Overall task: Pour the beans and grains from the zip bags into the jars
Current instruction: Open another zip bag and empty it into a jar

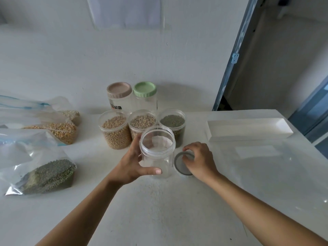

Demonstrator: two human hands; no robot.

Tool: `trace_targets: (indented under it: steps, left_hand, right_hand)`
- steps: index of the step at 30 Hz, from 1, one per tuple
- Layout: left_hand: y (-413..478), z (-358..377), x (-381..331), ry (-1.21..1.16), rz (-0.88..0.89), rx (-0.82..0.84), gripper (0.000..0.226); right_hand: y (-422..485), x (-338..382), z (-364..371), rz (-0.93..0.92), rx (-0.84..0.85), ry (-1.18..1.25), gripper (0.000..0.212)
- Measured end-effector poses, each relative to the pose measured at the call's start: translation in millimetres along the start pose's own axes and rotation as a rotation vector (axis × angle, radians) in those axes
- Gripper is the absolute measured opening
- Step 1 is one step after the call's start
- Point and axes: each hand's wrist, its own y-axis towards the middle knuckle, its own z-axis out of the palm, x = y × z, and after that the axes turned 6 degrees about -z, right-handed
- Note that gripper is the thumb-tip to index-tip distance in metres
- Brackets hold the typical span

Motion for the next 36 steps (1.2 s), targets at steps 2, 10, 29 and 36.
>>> trace_targets:
  steps: [2,10,29,36]
  left_hand:
    - [-5,-9,-5,-0.043,-0.025,0.005,0.111]
    - [-34,-74,-42,-0.134,-0.004,-0.118,0.077]
    - [-172,-230,-73,0.362,-0.046,-0.605,0.012]
    - [-173,-312,-37,0.756,0.024,-0.765,0.014]
  right_hand:
    - [3,9,-5,-0.059,-0.097,0.036,0.007]
    - [36,106,-60,-0.235,-0.196,0.536,0.020]
    - [43,334,37,-0.682,0.619,0.069,0.068]
    - [57,369,90,-0.387,0.574,0.205,0.070]
